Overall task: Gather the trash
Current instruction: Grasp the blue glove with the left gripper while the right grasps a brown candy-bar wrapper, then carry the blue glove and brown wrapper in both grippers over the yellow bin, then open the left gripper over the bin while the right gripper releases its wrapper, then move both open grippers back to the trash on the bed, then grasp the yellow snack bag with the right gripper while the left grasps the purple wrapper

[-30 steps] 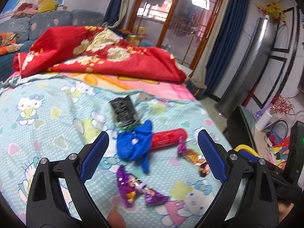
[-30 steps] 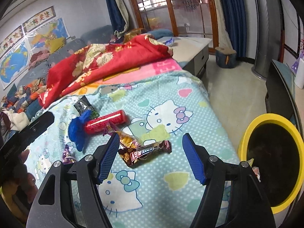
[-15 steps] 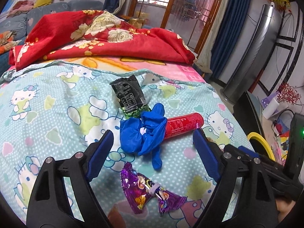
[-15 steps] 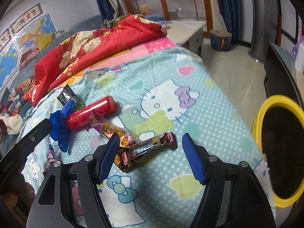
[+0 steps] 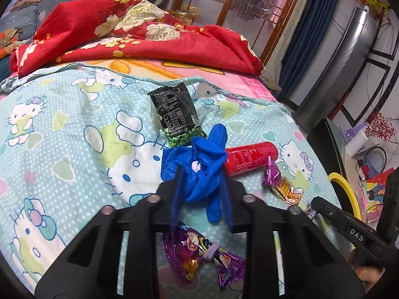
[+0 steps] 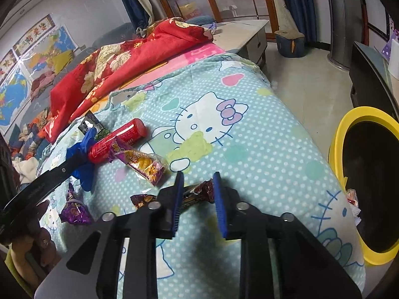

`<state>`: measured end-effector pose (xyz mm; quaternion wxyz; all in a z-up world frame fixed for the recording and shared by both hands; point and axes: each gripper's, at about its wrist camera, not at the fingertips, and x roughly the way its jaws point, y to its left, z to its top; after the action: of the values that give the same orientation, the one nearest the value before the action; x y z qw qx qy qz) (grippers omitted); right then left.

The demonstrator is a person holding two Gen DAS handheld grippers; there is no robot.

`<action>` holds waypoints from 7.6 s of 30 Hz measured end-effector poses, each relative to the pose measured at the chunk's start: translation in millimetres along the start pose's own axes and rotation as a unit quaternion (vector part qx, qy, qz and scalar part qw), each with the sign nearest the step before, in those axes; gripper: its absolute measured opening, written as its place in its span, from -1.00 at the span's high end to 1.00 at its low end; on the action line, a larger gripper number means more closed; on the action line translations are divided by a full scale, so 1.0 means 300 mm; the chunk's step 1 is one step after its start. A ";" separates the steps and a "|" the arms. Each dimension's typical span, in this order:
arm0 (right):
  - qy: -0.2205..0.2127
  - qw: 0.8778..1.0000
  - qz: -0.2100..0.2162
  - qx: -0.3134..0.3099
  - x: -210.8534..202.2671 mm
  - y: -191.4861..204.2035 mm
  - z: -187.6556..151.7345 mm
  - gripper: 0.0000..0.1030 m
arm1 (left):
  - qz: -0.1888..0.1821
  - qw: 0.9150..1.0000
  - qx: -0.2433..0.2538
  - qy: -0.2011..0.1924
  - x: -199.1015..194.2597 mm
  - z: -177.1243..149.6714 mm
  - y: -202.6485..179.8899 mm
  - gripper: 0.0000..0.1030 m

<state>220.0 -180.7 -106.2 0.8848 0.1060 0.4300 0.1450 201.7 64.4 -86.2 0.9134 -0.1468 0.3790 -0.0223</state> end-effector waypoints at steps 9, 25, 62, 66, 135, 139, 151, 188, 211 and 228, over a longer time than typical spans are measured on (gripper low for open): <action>-0.007 1.000 0.022 -0.010 -0.052 0.003 -0.015 0.85 | -0.011 1.000 -0.004 -0.019 -0.053 0.003 -0.006 0.93; -0.050 0.997 0.035 -0.036 -0.181 0.034 0.000 0.88 | -0.054 0.997 0.011 -0.053 -0.168 0.039 -0.092 0.97; -0.118 0.993 -0.017 0.025 -0.353 -0.219 0.064 0.97 | -0.142 0.985 0.093 -0.036 -0.176 -0.007 -0.389 0.97; -0.128 0.990 -0.033 0.040 -0.380 -0.280 0.072 0.97 | -0.154 0.982 0.109 -0.031 -0.168 -0.022 -0.441 0.98; -0.155 0.963 -0.129 0.178 -0.532 -0.796 0.020 0.49 | -0.271 0.922 0.266 0.070 0.045 -0.295 -0.993 -0.29; -0.155 0.962 -0.133 0.179 -0.530 -0.790 0.014 0.29 | -0.262 0.931 0.245 0.065 0.041 -0.269 -0.960 -0.72; -0.156 0.966 -0.129 0.160 -0.526 -0.732 0.030 0.09 | -0.227 0.947 0.226 0.033 -0.008 -0.225 -0.885 -0.78; -0.142 0.989 -0.048 0.016 -0.418 -0.284 0.065 -0.17 | -0.115 0.983 0.121 -0.080 -0.180 -0.034 -0.472 -0.78; -0.064 0.993 0.024 -0.098 -0.185 0.060 0.059 -0.19 | -0.032 0.993 0.046 -0.100 -0.252 0.011 -0.129 -0.78; 0.006 0.986 0.023 -0.167 0.069 0.191 0.074 -0.16 | -0.012 0.999 -0.004 -0.049 -0.209 -0.059 0.056 -0.78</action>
<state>240.2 -121.3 -89.9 0.8840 -0.0346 0.4022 0.2356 143.5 85.5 -59.9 0.9300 -0.1564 0.3318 -0.0244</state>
